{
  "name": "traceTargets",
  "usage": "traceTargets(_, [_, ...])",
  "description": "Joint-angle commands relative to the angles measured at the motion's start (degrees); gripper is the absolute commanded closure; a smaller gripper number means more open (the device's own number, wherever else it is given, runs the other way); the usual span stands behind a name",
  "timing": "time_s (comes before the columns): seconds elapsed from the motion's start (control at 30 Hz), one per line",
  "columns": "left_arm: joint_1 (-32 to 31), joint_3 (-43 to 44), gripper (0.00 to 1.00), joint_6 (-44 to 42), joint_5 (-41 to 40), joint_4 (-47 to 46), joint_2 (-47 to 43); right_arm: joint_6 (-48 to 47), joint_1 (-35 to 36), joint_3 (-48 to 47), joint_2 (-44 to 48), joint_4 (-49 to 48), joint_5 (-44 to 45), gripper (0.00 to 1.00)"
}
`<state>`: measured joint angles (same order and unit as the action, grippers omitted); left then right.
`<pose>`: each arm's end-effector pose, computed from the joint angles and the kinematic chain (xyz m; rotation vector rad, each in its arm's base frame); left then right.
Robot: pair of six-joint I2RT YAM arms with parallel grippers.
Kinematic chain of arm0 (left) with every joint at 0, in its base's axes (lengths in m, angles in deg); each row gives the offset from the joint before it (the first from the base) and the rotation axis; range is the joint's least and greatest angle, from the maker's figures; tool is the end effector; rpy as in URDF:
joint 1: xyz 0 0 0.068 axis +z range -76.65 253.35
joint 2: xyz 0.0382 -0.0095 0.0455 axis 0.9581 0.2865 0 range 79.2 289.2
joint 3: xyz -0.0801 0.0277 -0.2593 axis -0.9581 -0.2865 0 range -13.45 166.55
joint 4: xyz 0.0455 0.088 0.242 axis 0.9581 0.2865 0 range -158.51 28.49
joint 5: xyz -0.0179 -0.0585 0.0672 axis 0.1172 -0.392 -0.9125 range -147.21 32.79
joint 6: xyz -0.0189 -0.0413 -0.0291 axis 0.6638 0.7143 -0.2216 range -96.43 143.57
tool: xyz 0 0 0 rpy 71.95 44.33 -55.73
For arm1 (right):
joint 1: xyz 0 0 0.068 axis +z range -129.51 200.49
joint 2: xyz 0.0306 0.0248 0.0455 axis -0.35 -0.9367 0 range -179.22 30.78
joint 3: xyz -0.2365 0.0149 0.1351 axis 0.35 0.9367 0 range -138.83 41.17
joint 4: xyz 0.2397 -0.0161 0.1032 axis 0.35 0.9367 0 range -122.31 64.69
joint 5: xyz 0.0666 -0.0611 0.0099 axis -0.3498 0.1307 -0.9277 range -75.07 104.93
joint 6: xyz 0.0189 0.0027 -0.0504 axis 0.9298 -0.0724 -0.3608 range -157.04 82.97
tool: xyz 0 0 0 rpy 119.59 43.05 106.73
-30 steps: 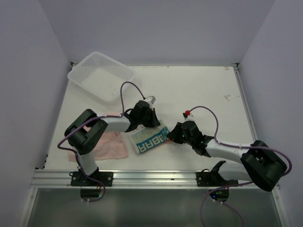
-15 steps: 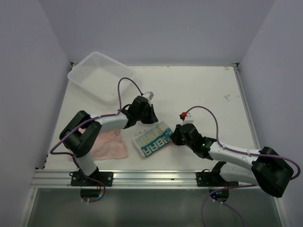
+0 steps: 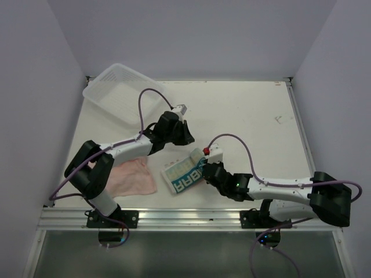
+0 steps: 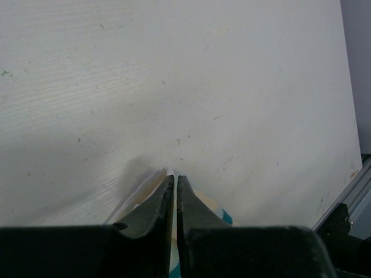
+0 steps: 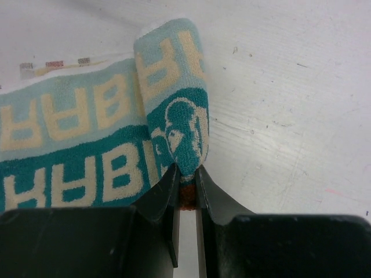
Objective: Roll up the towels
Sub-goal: Roll the towel
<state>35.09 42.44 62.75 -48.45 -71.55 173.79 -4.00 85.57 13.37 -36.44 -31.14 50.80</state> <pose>0.2782 -0.2264 0.2066 0.0732 2.3403 -0.8911 0.1130 0.1937 0.1807 -0.2813 2.1211 0.2864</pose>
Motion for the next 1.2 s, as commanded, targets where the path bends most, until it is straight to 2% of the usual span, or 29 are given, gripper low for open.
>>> traceTargets(0.0, [0.2,1.4,0.91,-0.9,0.5,0.3,-2.7,-2.4,4.1,-4.0,-3.2,2.7,11.2,1.00])
traceTargets(0.13, [0.3,0.6,0.91,-0.9,0.4,0.3,-3.4,-3.3,10.0,-6.7,-9.0,4.8,17.5,1.00])
traceTargets(0.5, [-0.1,-2.9,0.91,0.8,2.2,-2.3,-5.8,-5.2,19.3,-18.9,-25.4,13.6,29.8,1.00])
traceTargets(0.83, [-2.6,-6.5,0.91,1.1,2.1,-3.5,-7.7,-4.9,24.7,-31.1,-41.2,25.5,34.3,1.00])
traceTargets(1.17, [-4.6,-14.3,0.91,2.6,2.2,-7.2,-8.1,-4.6,25.5,-33.5,-45.0,26.9,33.4,1.00])
